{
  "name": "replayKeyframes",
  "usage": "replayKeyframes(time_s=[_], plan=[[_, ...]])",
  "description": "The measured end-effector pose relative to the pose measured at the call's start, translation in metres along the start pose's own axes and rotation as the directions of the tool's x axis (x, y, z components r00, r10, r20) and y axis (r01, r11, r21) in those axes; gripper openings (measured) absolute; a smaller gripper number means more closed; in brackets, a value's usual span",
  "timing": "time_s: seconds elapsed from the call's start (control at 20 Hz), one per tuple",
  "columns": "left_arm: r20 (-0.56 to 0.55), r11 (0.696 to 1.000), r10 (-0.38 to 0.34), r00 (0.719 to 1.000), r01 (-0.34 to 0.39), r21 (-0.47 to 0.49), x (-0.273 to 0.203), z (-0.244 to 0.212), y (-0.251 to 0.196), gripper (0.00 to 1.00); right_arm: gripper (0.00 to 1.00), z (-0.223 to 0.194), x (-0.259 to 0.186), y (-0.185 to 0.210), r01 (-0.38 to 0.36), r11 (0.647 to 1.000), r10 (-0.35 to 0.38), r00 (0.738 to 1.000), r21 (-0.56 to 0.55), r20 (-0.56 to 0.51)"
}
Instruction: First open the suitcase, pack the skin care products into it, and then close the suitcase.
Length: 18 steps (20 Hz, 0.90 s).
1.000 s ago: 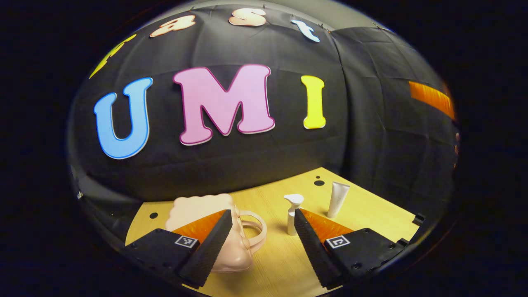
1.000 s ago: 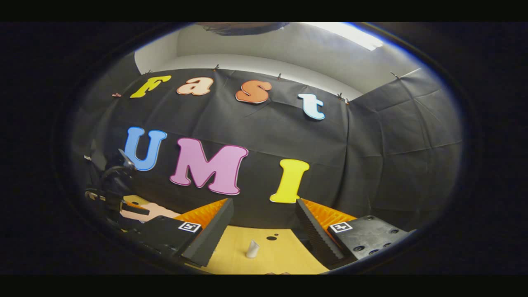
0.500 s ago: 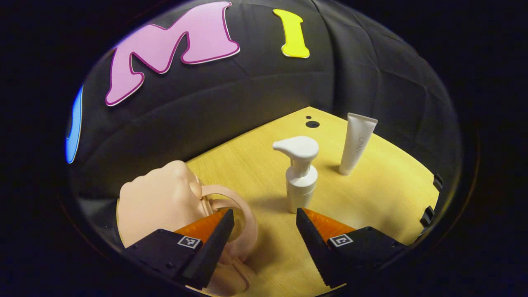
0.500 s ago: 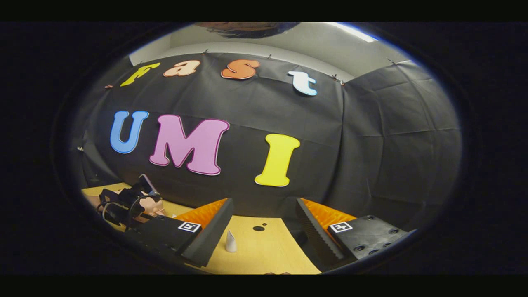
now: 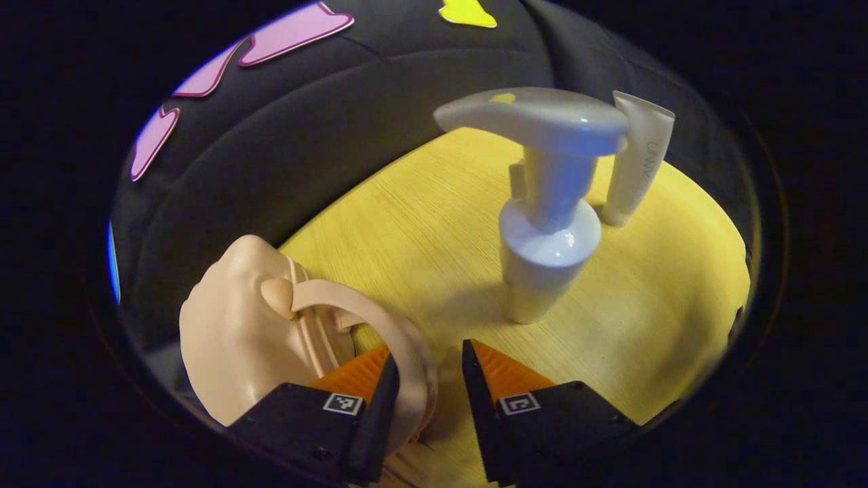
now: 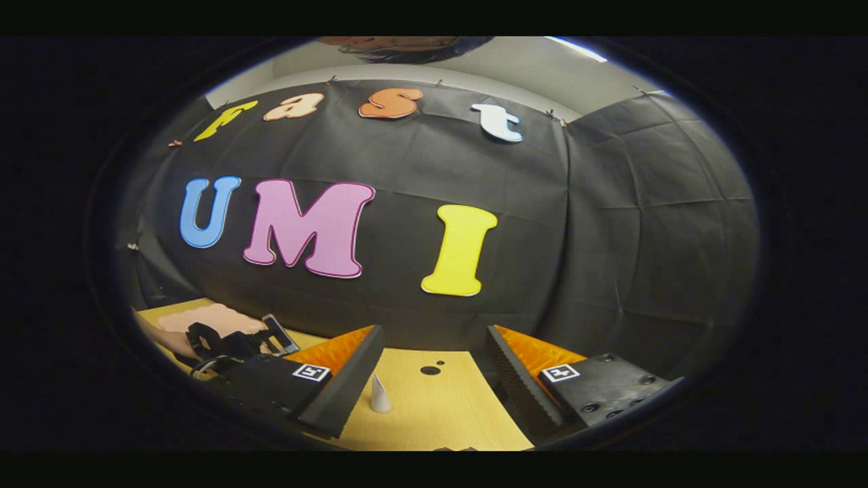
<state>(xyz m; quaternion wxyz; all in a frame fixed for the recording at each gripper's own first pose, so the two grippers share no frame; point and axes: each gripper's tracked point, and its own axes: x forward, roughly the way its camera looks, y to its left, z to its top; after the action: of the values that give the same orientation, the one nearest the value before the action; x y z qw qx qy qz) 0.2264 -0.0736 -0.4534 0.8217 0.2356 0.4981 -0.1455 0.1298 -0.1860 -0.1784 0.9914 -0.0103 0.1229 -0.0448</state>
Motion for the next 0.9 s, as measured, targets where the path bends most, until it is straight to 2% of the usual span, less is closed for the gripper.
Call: replayKeyframes(time_s=[0.05,0.1,0.2,0.25,0.35,0.55,0.6,0.65,0.8,0.9], plan=[[0.002,0.999,0.013,1.000,-0.013,-0.034,-0.001,0.001,0.005,0.52,0.97,-0.002,0.000,-0.001,-0.002,1.000,0.002,1.000,0.007,-0.004],[0.015,0.998,-0.005,1.000,0.006,-0.055,-0.001,0.003,0.003,0.40,0.97,-0.006,0.000,0.000,-0.009,1.000,0.009,1.000,0.011,-0.010],[0.007,0.998,-0.010,1.000,0.011,-0.062,-0.001,0.000,0.005,0.21,0.97,-0.012,0.001,0.002,-0.024,1.000,0.024,0.999,0.012,-0.023],[0.012,0.998,-0.006,1.000,0.007,-0.066,-0.001,0.002,0.006,0.24,0.95,-0.014,0.001,0.004,-0.031,0.999,0.031,0.999,0.011,-0.026],[0.038,0.996,0.010,0.999,-0.007,-0.088,-0.005,0.010,0.009,0.20,0.97,-0.011,0.001,0.005,-0.035,0.999,0.035,0.999,0.009,-0.024],[0.098,0.988,-0.004,0.995,0.019,-0.154,-0.026,0.027,0.013,0.18,0.97,-0.003,-0.006,0.013,-0.033,0.999,0.033,0.999,-0.008,-0.008],[0.109,0.984,-0.007,0.994,0.026,-0.176,-0.030,0.029,0.014,0.22,0.97,-0.002,-0.009,0.016,-0.034,0.999,0.034,0.999,-0.011,-0.011],[0.123,0.979,-0.011,0.992,0.036,-0.202,-0.036,0.033,0.016,0.18,0.97,-0.001,-0.012,0.019,-0.036,0.999,0.035,0.999,-0.012,-0.014],[0.187,0.956,-0.019,0.982,0.073,-0.285,-0.060,0.053,0.027,0.18,0.97,0.003,-0.018,0.031,-0.045,0.999,0.045,0.999,-0.011,-0.016],[0.219,0.954,-0.005,0.976,0.071,-0.293,-0.086,0.066,0.046,0.18,0.97,0.006,-0.019,0.042,-0.056,0.998,0.055,0.998,-0.016,-0.019]])
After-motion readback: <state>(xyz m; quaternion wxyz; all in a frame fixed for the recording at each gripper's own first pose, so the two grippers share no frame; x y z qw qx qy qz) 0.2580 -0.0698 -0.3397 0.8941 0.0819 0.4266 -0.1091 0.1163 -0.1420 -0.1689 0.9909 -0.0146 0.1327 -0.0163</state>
